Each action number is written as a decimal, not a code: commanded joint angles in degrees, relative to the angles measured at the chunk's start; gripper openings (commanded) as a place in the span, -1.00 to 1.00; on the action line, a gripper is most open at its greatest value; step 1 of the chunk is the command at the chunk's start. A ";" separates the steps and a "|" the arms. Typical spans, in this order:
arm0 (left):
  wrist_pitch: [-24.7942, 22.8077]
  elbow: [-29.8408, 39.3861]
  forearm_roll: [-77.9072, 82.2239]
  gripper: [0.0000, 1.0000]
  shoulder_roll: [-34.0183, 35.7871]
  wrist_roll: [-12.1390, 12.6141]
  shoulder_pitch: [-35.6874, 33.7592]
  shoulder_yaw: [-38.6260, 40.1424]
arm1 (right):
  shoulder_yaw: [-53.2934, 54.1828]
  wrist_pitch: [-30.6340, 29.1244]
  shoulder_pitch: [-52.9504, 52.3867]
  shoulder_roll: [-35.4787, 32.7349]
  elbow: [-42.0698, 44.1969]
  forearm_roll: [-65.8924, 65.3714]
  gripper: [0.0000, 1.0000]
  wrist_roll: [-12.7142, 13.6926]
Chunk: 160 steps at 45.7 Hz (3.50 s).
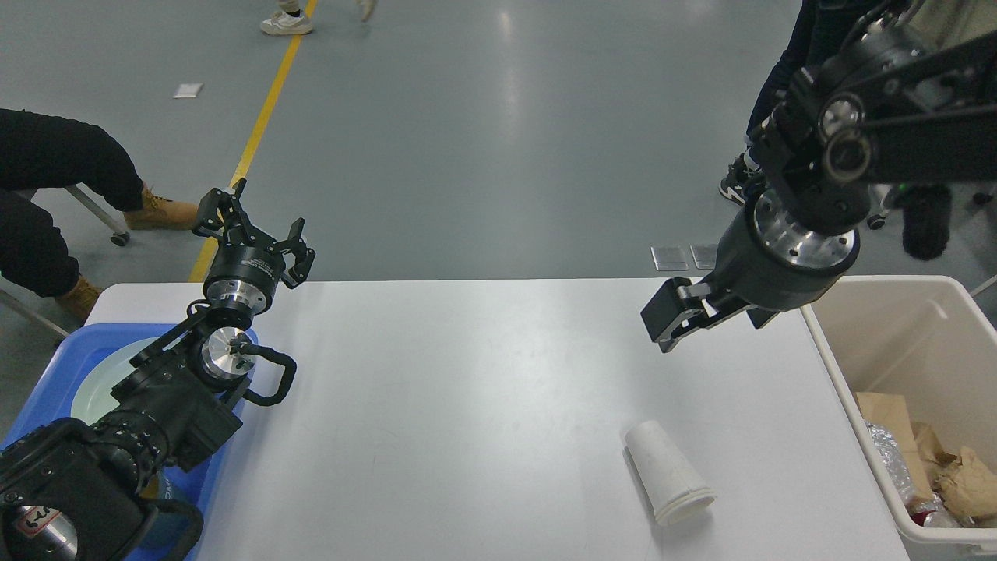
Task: Tidy desktop
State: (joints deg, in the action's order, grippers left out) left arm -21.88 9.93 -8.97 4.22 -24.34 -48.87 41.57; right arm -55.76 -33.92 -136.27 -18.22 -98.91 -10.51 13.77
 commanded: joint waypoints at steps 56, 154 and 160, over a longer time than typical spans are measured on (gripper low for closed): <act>0.00 0.00 0.00 0.92 0.00 -0.01 0.00 0.00 | 7.33 11.59 55.67 11.62 32.81 -9.62 1.00 -0.24; 0.00 0.00 0.00 0.92 0.00 -0.01 0.00 0.00 | 2.86 -16.43 25.98 -9.82 35.54 -8.47 1.00 0.03; 0.00 0.00 0.00 0.92 0.00 -0.01 0.00 0.00 | 1.09 -21.08 17.63 -10.35 35.63 -8.47 1.00 0.03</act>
State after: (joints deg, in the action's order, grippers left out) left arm -21.88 9.93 -8.96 4.22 -24.36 -48.87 41.57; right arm -53.21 -51.29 -111.72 -27.96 -63.40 -18.96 13.78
